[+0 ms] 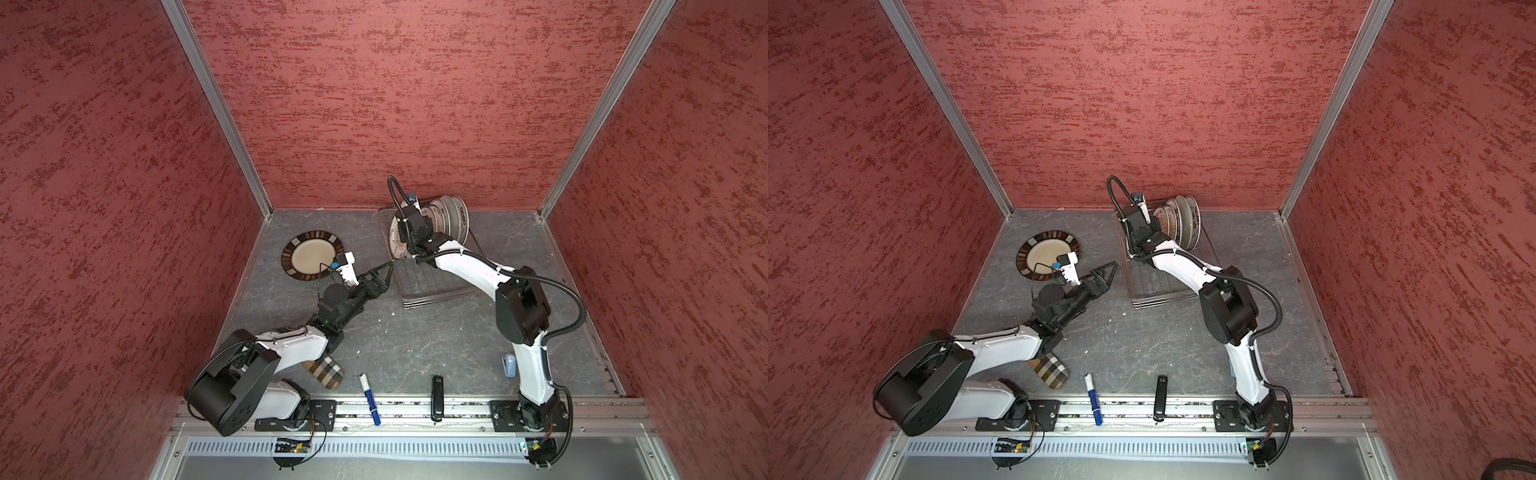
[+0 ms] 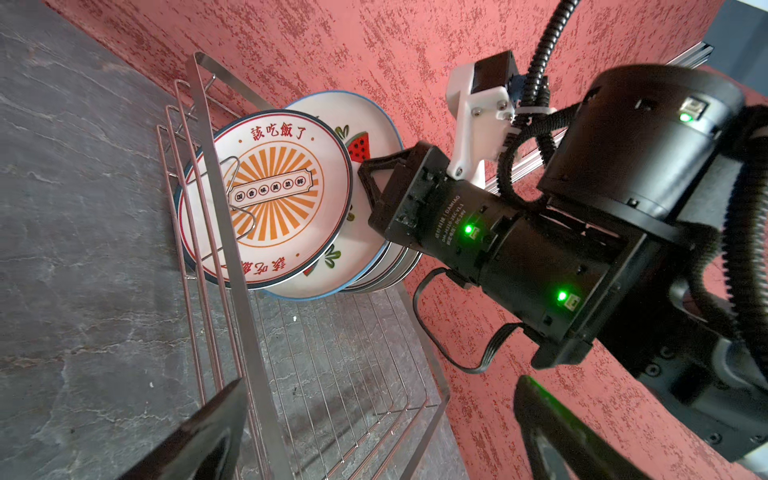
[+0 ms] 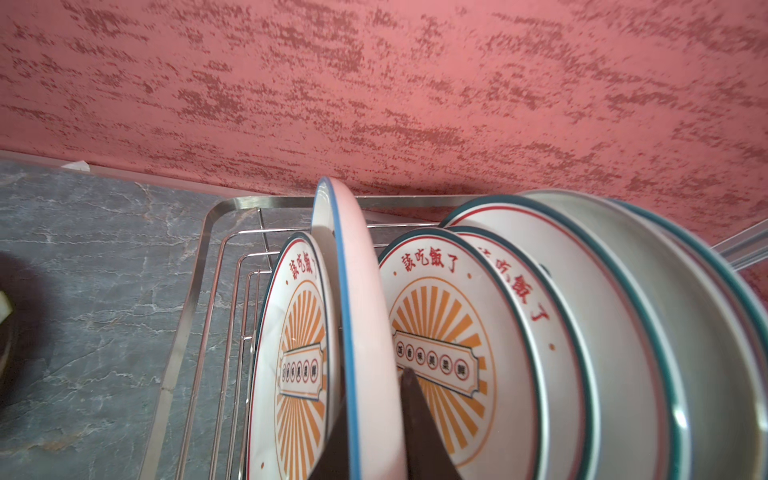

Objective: Unload the plates from the dish rack
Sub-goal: 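Close the right gripper on the watermelon plate's rim in the rack, then pull the watermelon plate up out of the rack with the right gripper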

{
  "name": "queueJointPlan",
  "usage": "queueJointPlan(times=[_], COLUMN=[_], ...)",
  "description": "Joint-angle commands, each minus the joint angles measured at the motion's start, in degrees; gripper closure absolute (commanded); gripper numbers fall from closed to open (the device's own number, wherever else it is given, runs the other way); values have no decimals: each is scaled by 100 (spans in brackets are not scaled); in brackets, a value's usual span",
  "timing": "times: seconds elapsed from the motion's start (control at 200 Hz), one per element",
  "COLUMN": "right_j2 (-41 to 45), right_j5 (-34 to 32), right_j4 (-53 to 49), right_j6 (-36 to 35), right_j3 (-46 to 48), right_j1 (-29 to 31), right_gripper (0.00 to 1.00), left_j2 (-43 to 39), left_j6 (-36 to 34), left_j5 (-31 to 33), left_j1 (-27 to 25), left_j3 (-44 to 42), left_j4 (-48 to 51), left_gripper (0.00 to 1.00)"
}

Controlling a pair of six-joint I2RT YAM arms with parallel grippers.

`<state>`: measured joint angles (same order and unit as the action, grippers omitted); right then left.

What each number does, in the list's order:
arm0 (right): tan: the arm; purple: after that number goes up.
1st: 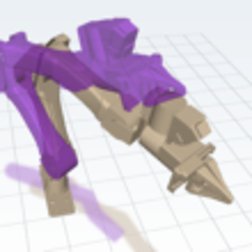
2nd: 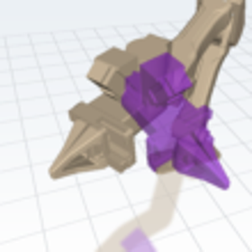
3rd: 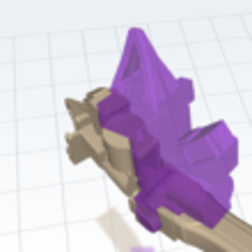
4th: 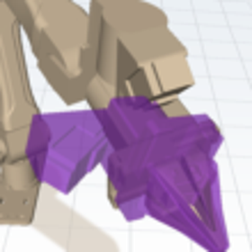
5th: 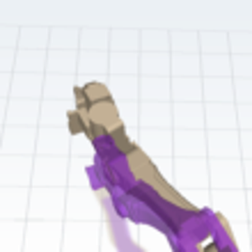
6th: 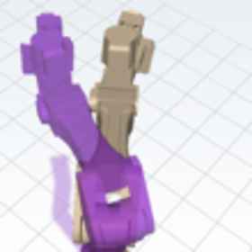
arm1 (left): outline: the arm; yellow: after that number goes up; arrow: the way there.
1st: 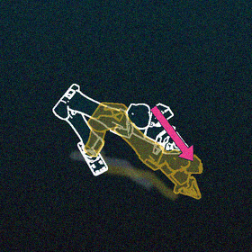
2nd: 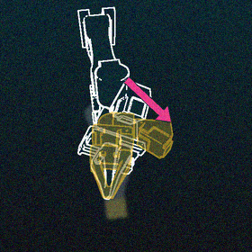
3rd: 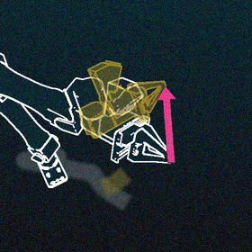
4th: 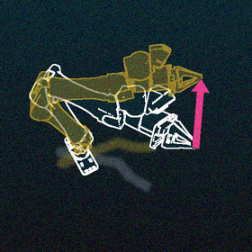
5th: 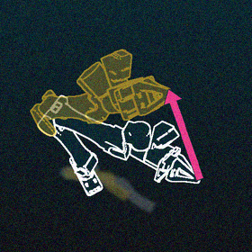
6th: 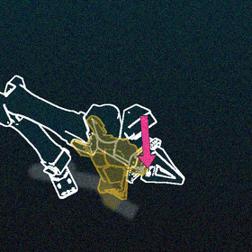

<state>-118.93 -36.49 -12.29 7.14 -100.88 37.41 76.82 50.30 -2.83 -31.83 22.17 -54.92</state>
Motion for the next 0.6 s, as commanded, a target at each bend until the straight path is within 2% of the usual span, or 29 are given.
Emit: queueJointPlan(times=[0.0,0.596], right_j2=[750,1741], right_j5=[-622,-761], right_j4=[765,1158], right_j6=[-239,-369], right_j3=[120,773], right_j1=[-49,-32], right_gripper=[100,100], left_j2=[-165,-1116], left_j6=[-117,-279], left_j5=[103,123], left_j1=[-7,-155], left_j3=[-104,-567], left_j4=[32,188], left_gripper=[1,1])
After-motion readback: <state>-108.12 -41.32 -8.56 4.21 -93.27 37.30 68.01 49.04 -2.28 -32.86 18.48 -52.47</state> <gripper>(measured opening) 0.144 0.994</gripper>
